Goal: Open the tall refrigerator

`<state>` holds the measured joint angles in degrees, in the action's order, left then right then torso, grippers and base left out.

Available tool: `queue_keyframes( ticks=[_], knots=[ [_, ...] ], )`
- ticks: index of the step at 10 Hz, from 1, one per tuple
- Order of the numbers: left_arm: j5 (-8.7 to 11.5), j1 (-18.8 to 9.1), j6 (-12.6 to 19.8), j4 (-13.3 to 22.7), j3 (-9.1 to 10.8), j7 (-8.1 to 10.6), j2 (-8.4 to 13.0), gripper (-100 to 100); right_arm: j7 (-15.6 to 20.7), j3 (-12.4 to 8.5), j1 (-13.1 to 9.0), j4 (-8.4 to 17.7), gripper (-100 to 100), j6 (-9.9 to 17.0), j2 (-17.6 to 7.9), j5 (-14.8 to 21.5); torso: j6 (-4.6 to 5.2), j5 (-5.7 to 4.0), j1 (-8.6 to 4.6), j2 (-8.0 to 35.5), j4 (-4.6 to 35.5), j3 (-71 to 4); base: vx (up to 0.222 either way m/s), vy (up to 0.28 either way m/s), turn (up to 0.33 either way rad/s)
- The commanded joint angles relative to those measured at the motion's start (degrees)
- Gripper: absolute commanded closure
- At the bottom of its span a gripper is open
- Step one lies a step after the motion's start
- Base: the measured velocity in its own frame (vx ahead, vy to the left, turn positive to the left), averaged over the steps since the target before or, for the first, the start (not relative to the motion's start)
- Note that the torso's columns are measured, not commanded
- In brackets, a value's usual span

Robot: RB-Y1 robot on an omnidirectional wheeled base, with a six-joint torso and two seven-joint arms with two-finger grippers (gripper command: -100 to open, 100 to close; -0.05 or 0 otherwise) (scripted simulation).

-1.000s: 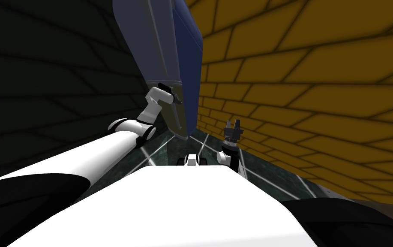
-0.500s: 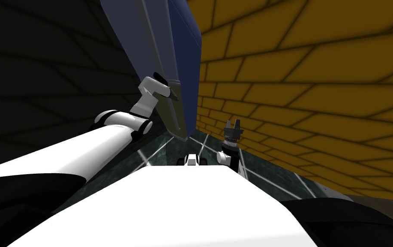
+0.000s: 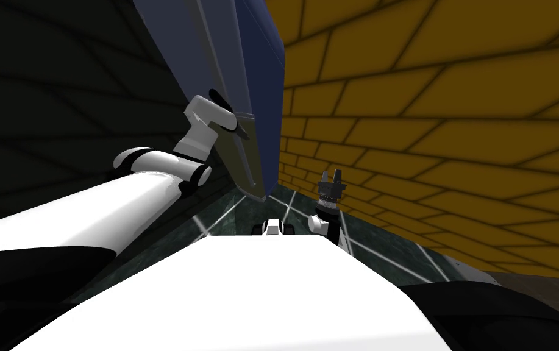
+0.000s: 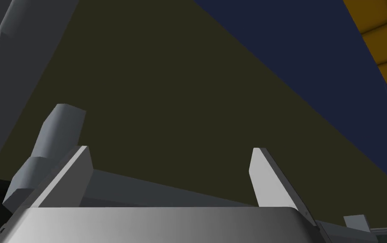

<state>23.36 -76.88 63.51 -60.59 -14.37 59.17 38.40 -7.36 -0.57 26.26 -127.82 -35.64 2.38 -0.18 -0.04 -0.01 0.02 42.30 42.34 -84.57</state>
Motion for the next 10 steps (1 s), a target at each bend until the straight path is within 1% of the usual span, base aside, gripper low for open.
queue_keyframes(
  ticks=[1,3,4,5,6,7,8,9,10],
  knots=[
    [0.22,-3.43,1.97,3.33,-0.84,1.25,2.57,-100,0.00,0.00,0.00,0.00,0,0.00,0.00,0.00,-0.10,0.04,0.17,-0.11,0.04,-0.09,0.040,0.003,-0.078],
    [0.41,-5.03,3.18,4.58,-1.26,1.97,4.23,-100,0.00,0.00,0.01,0.00,0,0.00,0.00,0.00,-0.30,0.22,0.61,-0.29,0.00,-0.22,0.049,0.013,-0.032],
    [0.56,-4.26,2.70,3.92,-1.18,1.65,3.48,-100,0.00,-0.01,0.01,0.00,0,0.00,-0.01,0.00,-0.24,0.26,0.65,-0.27,-0.07,-0.20,0.023,0.010,0.000],
    [0.55,-4.46,2.86,3.83,-1.16,1.76,3.61,-100,0.00,-0.01,0.01,0.00,0,0.00,-0.01,0.00,-0.07,0.20,0.37,-0.17,-0.18,-0.13,0.000,0.000,0.000],
    [0.55,-4.54,2.78,3.76,-1.14,1.74,3.59,100,0.00,-0.01,0.00,0.00,0,0.00,0.00,0.00,-0.01,0.13,0.15,-0.16,-0.20,-0.11,0.007,0.006,0.012],
    [1.57,-4.89,2.52,3.45,-0.75,0.58,3.18,100,0.00,-0.01,0.01,0.00,0,0.00,0.00,0.00,0.09,0.10,-0.01,-0.15,-0.31,-0.07,-0.094,0.142,0.004],
    [2.70,-5.00,2.43,3.21,-0.45,-0.57,2.53,100,0.00,-0.02,-0.01,0.00,0,0.00,-0.02,0.00,0.24,0.17,0.17,0.15,-0.39,0.13,-0.107,0.337,-0.061],
    [2.70,-5.00,2.43,3.21,-0.45,-0.57,2.53,100,0.00,-0.03,-0.01,0.01,0,0.01,-0.04,0.00,0.22,0.30,0.51,0.11,-0.42,0.14,-0.116,0.302,-0.074],
    [3.83,-5.11,2.34,2.97,-0.15,-1.71,1.88,100,0.00,-0.03,-0.02,0.01,0,0.01,-0.03,0.00,0.05,0.34,0.26,-0.05,-0.56,0.02,-0.151,0.316,-0.016]
  ],
)
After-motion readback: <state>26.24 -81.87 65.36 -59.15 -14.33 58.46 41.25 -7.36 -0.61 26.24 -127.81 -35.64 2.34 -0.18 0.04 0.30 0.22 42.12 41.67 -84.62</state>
